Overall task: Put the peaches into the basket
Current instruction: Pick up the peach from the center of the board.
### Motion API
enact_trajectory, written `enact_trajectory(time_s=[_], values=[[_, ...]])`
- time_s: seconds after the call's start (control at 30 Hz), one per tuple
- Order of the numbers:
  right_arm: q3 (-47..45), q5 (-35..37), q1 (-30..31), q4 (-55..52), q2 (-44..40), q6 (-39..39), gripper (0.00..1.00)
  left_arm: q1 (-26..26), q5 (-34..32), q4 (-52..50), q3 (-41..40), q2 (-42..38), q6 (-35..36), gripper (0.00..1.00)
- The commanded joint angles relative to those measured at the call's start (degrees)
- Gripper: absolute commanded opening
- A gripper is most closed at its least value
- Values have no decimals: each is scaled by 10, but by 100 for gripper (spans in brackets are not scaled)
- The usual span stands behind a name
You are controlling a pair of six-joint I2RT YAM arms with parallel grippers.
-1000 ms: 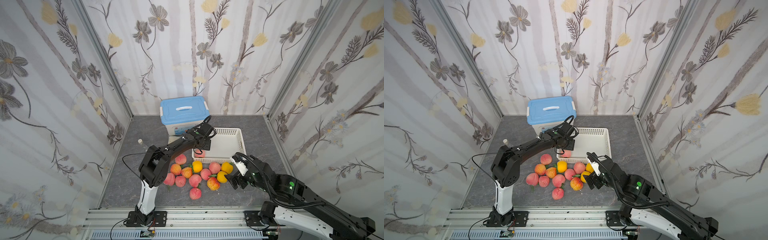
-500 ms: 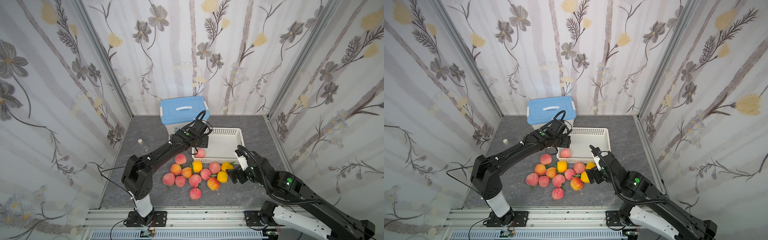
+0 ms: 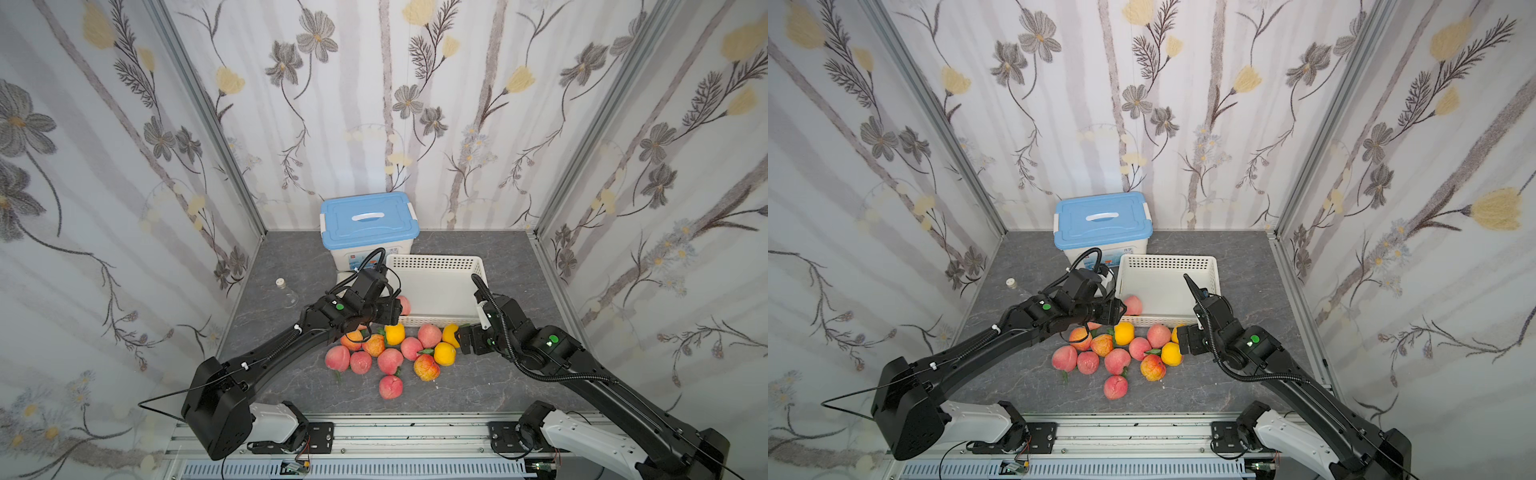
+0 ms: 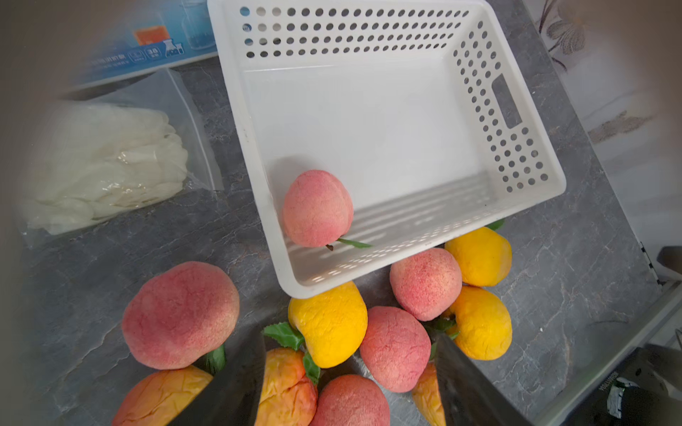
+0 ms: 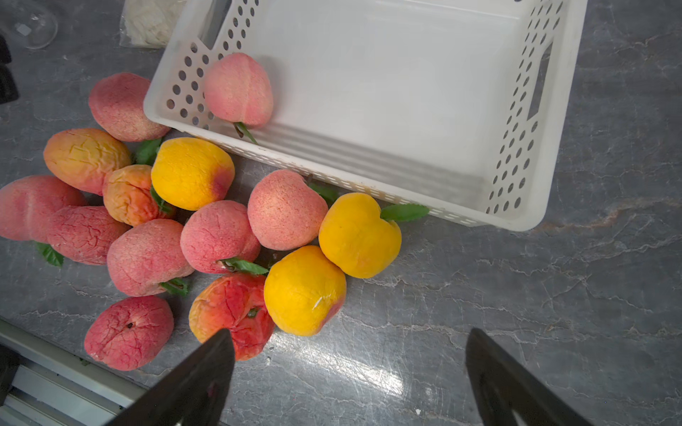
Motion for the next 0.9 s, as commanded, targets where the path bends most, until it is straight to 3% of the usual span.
enact_trajectory(time_s=[0.0,0.2,0.87], values=[[-13,-7,-5,17,16,42,97,0,30,56,-25,-25,7,75],[-29,-5,-12,29,38,79,97,0,54,72,-59,-55,16,77],[-31,-16,-17,93,117,139,97,0,61,102,-80,-13,22,77]])
